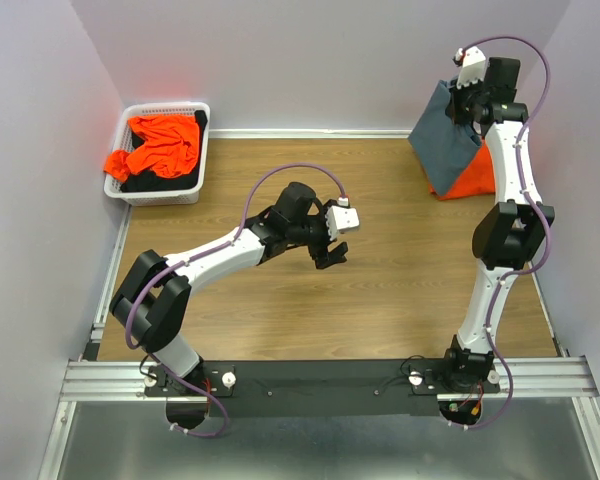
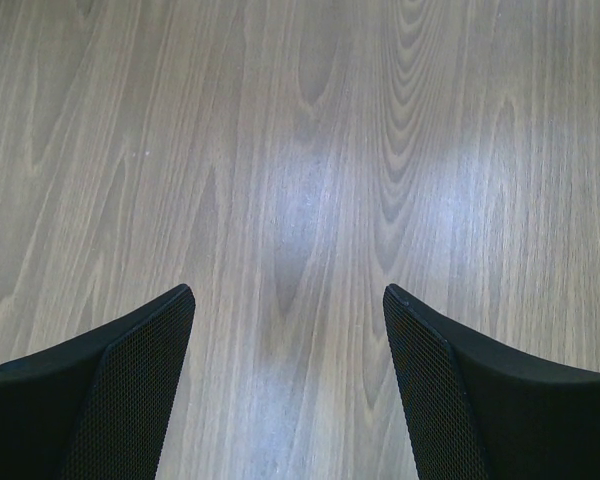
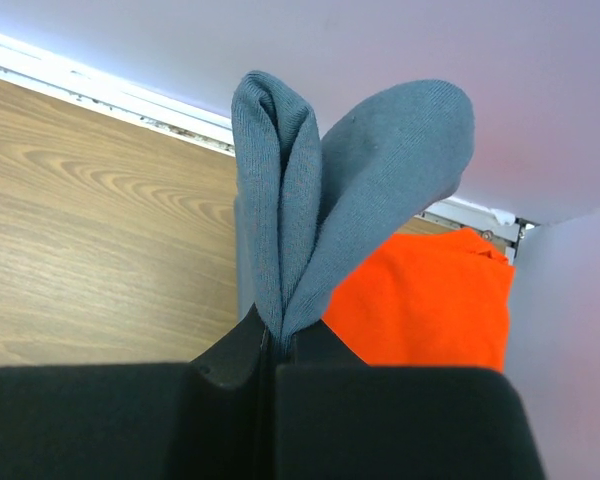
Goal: Fold and stack the t-shirts
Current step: Neatly place the folded tshirt to the corner
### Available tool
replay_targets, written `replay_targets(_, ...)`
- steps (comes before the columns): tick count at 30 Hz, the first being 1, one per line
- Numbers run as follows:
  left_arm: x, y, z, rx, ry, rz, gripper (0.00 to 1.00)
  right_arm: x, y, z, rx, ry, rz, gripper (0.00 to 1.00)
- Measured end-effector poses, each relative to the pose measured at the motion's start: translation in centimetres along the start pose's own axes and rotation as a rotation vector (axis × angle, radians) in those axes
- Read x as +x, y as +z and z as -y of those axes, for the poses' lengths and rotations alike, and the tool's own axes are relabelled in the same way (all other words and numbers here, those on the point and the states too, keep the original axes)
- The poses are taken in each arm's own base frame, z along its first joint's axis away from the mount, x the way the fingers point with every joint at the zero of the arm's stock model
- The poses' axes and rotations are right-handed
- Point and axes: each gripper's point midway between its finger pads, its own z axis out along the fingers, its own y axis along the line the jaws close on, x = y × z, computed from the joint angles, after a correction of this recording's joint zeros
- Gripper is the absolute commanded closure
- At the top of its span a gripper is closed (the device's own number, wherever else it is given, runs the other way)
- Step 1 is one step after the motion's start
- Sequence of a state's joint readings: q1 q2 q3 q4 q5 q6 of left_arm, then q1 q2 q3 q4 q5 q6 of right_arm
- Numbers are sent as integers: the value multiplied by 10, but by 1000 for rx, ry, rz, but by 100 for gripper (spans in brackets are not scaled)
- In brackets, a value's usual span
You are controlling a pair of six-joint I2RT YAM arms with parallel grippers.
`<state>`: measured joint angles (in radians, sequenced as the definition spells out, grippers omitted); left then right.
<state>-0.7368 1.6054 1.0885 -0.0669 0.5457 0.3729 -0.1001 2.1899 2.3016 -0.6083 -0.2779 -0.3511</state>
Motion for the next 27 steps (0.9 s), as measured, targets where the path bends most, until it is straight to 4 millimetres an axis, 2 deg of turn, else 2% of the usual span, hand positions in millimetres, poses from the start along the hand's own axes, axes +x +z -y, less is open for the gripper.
replay_targets(12, 8, 1, 3, 6, -8, -12, 15, 4, -1, -7, -21, 59, -16, 100)
replay_targets(22, 8, 1, 3, 6, -8, -12, 15, 4, -1, -9, -32, 70, -13, 99)
replay_targets(27, 8, 1, 3, 6, -8, -12, 15, 9, 4, -8, -33, 71, -24, 99)
